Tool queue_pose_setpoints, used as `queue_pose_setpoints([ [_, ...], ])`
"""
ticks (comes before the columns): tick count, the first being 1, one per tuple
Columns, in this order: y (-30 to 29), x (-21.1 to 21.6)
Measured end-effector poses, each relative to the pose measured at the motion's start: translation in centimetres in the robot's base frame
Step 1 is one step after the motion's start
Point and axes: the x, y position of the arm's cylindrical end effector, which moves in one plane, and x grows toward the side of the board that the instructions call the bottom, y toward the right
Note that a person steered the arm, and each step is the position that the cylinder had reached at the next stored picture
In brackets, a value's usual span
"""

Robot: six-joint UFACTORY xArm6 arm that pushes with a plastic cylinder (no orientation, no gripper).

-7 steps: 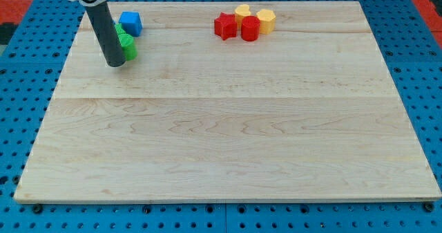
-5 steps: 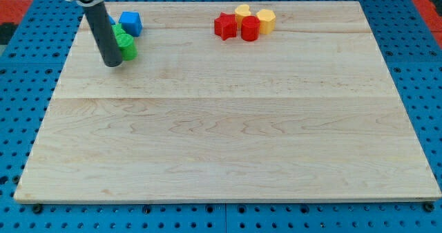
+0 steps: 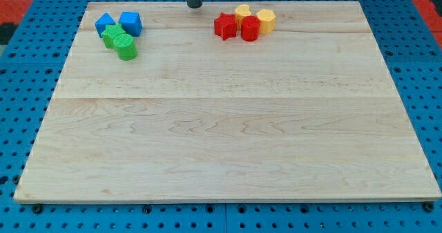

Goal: Slide the blue cube down a bit

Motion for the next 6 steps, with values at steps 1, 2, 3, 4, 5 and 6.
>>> queue_pose_setpoints([
  [1, 0.0, 0.0],
  [2, 0.0, 0.0],
  [3, -0.1, 0.0],
  [4, -0.9, 0.0],
  [5, -2.9, -0.1],
  [6, -7.5, 0.0],
])
